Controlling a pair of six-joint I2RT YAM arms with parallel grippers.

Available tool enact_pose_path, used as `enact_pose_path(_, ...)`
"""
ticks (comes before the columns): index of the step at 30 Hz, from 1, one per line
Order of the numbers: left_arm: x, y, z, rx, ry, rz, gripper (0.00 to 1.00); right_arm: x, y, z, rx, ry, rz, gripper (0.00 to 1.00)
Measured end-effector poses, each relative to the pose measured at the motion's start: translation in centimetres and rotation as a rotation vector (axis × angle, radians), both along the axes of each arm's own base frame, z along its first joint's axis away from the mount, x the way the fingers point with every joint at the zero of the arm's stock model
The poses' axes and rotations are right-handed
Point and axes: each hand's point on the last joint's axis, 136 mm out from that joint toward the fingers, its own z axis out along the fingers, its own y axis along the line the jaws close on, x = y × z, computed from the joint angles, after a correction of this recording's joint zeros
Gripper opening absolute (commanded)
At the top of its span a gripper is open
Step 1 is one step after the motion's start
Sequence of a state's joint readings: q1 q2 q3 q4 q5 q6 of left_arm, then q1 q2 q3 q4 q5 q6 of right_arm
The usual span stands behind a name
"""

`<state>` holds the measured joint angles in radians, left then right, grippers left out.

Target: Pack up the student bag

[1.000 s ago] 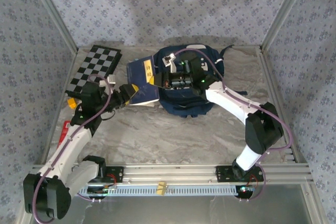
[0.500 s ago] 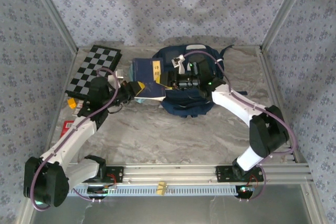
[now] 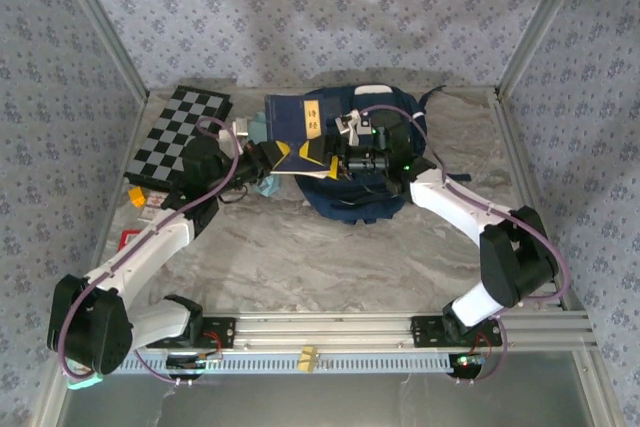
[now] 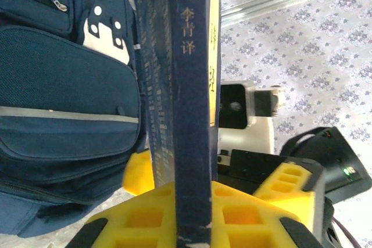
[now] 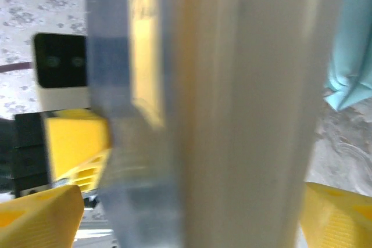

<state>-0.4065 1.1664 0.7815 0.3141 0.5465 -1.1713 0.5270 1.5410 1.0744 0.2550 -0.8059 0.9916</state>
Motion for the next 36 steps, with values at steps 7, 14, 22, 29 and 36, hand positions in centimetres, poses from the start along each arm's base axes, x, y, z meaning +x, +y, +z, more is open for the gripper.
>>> enact_pose_path(7, 0.5, 0.2, -0.3, 0.017, -0.004, 0.022, 0.0, 0.9, -1.4, 0.5, 0.04, 0.004, -0.048, 0.44)
enact_pose_path(14, 0.9, -0.2, -1.4, 0.049, 0.013, 0.02, 0.04, 1.1, -1.9, 0.1, 0.011, -0.002, -0.066, 0.02)
enact_pose_path(22, 0.8, -0.3, -2.3, 0.244, -0.051, 0.0, 0.59, 0.6, -4.0, -0.7, -0.105, 0.008, -0.106, 0.0)
enact_pose_path(29, 1.6, -2.9, -3.1, 0.629, -0.316, -0.107, 0.67, 0.5, -12.0, -1.0, -0.314, 0.018, -0.323, 0.0)
enact_pose_path(36, 2.3, -9.4, -10.3, 0.941, -0.52, -0.424, 0.74, -1.1, -21.6, -2.1, -0.449, 0.097, -0.592, 0.0)
